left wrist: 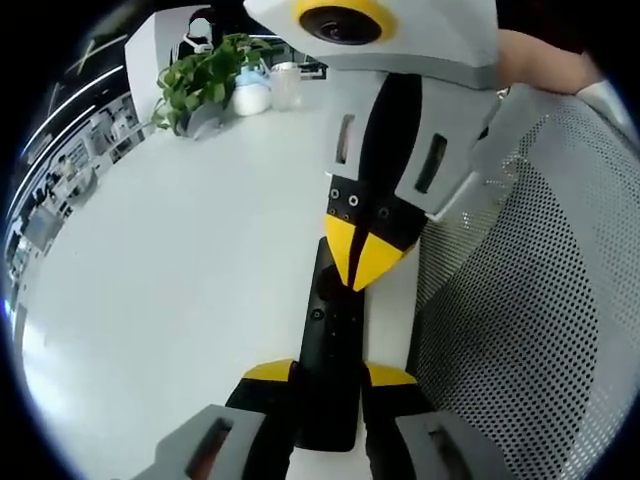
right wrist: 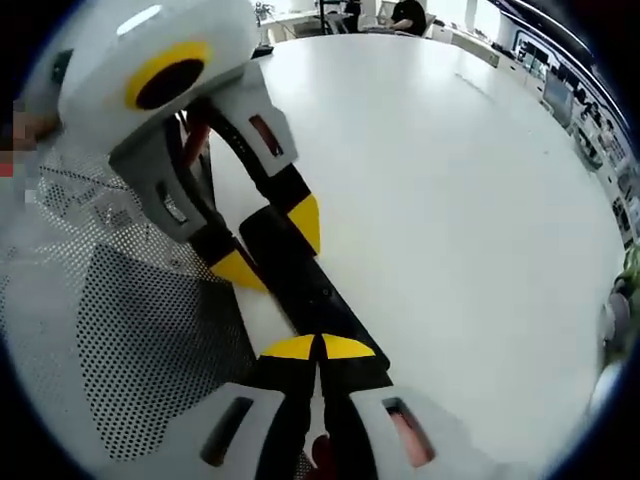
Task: Press the specified remote control buttons in sequence, fully releasing each button before pressing the next.
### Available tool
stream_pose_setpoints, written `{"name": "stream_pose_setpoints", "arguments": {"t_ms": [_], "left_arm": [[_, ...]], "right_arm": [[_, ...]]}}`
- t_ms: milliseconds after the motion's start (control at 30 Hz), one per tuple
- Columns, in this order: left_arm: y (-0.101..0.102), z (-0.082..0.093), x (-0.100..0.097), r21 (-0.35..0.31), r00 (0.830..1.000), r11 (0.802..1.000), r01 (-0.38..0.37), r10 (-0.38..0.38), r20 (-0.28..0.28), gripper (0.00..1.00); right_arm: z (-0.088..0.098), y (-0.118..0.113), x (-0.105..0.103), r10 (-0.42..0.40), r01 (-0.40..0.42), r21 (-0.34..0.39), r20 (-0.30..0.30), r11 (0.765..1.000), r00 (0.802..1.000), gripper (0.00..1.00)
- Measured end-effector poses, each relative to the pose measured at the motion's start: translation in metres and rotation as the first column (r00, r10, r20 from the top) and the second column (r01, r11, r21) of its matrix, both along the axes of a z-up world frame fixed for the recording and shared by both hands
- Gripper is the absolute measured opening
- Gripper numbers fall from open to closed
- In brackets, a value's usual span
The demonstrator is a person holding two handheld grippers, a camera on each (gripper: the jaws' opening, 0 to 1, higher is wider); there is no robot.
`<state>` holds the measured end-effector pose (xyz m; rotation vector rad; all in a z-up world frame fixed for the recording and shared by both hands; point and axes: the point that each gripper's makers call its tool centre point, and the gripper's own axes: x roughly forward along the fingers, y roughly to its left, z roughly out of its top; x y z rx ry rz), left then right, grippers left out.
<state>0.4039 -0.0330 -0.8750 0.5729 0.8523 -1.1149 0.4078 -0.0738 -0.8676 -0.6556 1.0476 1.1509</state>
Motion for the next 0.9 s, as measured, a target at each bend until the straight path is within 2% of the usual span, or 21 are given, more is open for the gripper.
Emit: {"name": "stream_pose_setpoints", "arguments": {"t_ms": [433,900], "left_arm": [[-0.0001,0.0004,0.0000,-0.013,1.000,1.000,-0.004,0.004,0.004,0.25],[0.0000,-0.0005,0.0003,-0.014,1.000,1.000,-0.008,0.008,0.004,0.25]], "right_arm": [[-0.0003,-0.0004,0.0014,-0.022,0.022,0.001,-0.020,1.000,1.000,0.00],[-0.0007,0.0000,0.0004,-0.012,0.012,0.017,-0.013,1.000,1.000,0.00]]}}
